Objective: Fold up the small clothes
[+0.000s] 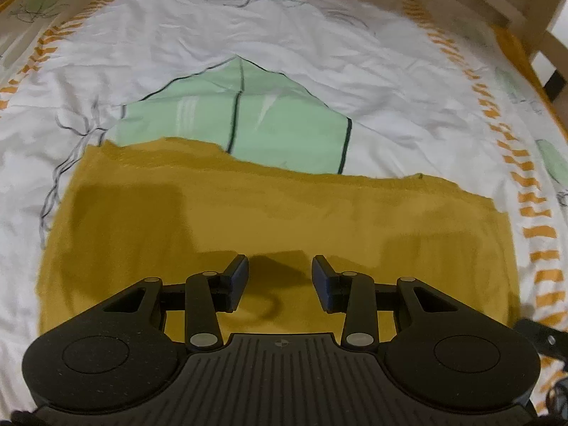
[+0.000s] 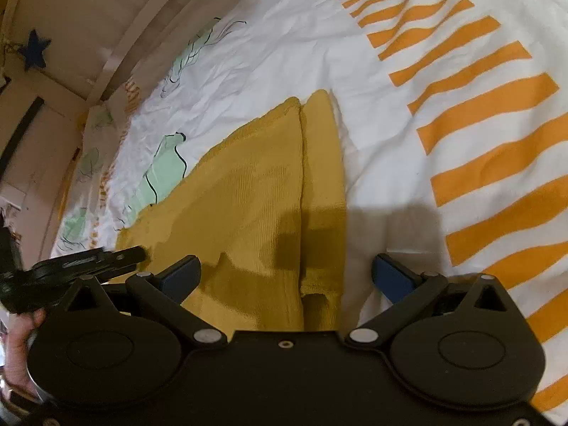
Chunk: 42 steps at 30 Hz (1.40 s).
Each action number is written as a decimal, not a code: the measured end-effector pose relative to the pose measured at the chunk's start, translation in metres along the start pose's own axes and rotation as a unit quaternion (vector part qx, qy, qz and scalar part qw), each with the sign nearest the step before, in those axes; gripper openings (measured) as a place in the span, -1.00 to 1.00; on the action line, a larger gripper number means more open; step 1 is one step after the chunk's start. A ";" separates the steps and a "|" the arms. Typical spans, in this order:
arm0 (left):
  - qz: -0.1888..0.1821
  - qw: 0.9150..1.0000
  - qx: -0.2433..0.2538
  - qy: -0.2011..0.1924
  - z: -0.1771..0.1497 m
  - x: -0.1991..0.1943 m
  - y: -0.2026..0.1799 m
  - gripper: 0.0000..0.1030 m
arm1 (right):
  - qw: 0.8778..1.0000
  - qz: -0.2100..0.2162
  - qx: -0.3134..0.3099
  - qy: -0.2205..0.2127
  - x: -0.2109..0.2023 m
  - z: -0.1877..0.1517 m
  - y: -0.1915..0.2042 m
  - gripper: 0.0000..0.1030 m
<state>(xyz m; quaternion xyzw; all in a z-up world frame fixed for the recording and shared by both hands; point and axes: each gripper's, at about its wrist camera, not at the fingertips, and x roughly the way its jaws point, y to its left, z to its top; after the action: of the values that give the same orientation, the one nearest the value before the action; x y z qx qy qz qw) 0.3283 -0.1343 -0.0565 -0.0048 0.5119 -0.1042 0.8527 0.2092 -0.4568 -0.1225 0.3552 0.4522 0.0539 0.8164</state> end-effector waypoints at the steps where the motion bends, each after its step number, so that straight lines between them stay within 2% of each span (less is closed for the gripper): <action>1: 0.006 1.000 0.003 0.003 0.001 0.004 -0.004 -0.26 | 1.000 0.002 0.000 0.002 0.000 0.001 0.000 1.00; 9: 0.070 0.995 0.067 0.011 0.001 0.024 -0.030 -0.19 | 1.000 0.006 -0.027 0.006 0.002 0.002 0.001 1.00; 13: 0.083 0.994 0.073 0.012 0.004 0.028 -0.033 -0.11 | 1.000 0.009 -0.026 0.004 0.003 0.003 0.001 1.00; 19: 0.087 0.994 0.070 0.014 0.006 0.028 -0.035 -0.10 | 1.000 0.015 -0.018 0.007 0.003 0.005 -0.001 1.00; 26: 0.075 0.995 0.056 0.020 0.000 0.013 -0.029 -0.11 | 1.000 0.026 -0.006 0.012 0.001 0.008 -0.006 1.00; 33: 0.054 0.995 0.085 0.020 -0.035 -0.010 -0.021 -0.11 | 0.999 0.043 0.007 0.017 0.001 0.012 -0.012 1.00; 39: 0.018 0.997 0.060 0.046 -0.059 -0.016 -0.009 -0.10 | 0.997 0.066 0.030 0.015 0.000 0.014 -0.021 1.00; 42: 0.017 0.997 0.066 0.036 -0.063 -0.015 -0.008 -0.09 | 0.996 0.081 0.042 0.012 0.001 0.015 -0.025 1.00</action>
<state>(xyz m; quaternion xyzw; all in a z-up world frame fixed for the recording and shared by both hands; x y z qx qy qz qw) 0.2645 -0.1334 -0.0726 0.0639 0.5346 -0.1235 0.8336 0.2153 -0.4830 -0.1335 0.4237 0.4332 0.1047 0.7885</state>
